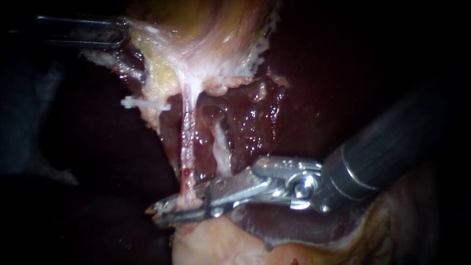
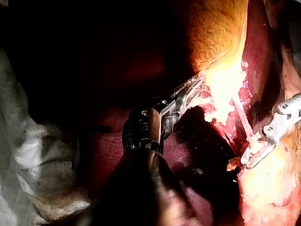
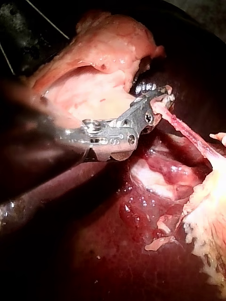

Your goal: Clipping first clip right tube

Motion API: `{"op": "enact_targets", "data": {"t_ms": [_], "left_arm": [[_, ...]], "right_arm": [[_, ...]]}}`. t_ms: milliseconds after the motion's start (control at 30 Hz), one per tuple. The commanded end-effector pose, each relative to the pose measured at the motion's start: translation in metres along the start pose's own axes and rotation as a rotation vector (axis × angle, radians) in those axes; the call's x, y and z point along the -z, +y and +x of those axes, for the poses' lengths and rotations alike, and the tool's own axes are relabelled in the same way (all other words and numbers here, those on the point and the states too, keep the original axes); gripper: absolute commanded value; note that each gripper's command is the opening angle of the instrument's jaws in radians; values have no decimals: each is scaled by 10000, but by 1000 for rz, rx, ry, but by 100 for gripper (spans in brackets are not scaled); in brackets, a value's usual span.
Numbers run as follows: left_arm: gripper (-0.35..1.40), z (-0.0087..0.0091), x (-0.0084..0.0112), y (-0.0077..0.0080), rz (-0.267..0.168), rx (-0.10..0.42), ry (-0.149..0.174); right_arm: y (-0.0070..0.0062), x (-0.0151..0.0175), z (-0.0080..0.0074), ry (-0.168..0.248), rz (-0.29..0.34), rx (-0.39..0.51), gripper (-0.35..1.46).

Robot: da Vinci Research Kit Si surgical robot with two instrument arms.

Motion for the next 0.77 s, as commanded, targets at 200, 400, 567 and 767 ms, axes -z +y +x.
{"op": "enact_targets", "data": {"t_ms": [200,400,567,767], "left_arm": [[-35,0,0,0,0,0,0],[-35,0,0,0,0,0,0],[-35,0,0,-1,0,0,0],[-35,0,0,-1,0,0,0]], "right_arm": [[4,4,1,-18,-11,-72,-35],[6,8,-6,-52,-25,-75,-35],[8,9,-6,-52,-25,-75,-35],[9,10,-6,-52,-25,-74,-35]]}}
